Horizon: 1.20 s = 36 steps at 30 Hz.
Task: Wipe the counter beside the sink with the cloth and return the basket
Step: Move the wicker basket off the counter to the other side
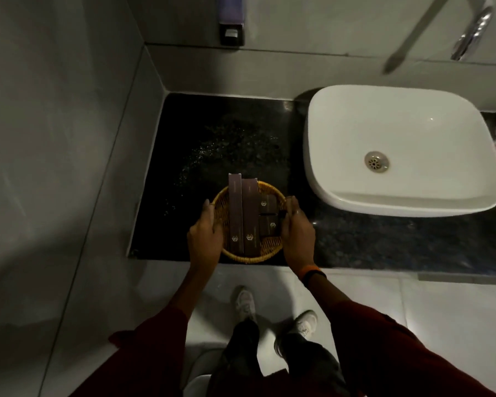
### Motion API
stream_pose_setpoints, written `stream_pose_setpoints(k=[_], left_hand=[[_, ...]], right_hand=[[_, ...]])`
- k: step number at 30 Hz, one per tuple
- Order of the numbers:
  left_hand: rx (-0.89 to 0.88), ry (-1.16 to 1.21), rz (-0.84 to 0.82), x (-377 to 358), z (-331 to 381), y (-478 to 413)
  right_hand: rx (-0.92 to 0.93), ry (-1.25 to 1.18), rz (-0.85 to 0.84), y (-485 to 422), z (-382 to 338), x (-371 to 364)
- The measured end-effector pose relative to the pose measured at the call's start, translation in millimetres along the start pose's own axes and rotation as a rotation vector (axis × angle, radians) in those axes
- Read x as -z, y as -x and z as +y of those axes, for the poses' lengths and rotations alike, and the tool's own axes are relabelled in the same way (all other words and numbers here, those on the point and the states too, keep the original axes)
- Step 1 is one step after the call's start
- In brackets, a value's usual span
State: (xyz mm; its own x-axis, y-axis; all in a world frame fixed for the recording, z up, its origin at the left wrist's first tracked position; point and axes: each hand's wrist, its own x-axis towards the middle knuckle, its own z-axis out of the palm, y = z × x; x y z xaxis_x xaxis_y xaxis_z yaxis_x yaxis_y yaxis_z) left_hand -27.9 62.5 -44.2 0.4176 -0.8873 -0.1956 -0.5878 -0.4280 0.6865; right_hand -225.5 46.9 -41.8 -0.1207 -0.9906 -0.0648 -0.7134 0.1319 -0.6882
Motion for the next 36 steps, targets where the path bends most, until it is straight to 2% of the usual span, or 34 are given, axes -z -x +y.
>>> stream_pose_setpoints(k=[5, 11, 16, 22, 27, 34, 36], left_hand=[[0.018, 0.127, 0.016, -38.8, 20.0, 74.7], [-0.019, 0.125, -0.115, -112.4, 81.1, 152.2], [-0.076, 0.13, -0.245, -192.4, 156.8, 201.5], [-0.132, 0.135, -0.28, -295.9, 247.6, 251.3], [-0.193, 0.152, -0.282, -359.4, 307.4, 257.2], [-0.093, 0.166, -0.229, -408.9, 355.5, 225.4], [-0.095, 0.147, -0.218, -416.2, 360.7, 219.8]], right_hand=[[-0.138, -0.166, 0.079, 56.8, 45.5, 56.7], [-0.172, -0.067, 0.233, 91.0, 128.8, 146.7], [-0.204, -0.044, 0.259, 94.9, 218.5, 235.1], [-0.325, -0.066, 0.358, 70.0, 319.2, 328.6], [-0.314, -0.076, 0.351, 31.9, 382.6, 381.1], [-0.257, 0.029, 0.242, -46.4, 412.6, 407.7], [-0.281, -0.009, 0.23, -62.1, 416.9, 410.8]])
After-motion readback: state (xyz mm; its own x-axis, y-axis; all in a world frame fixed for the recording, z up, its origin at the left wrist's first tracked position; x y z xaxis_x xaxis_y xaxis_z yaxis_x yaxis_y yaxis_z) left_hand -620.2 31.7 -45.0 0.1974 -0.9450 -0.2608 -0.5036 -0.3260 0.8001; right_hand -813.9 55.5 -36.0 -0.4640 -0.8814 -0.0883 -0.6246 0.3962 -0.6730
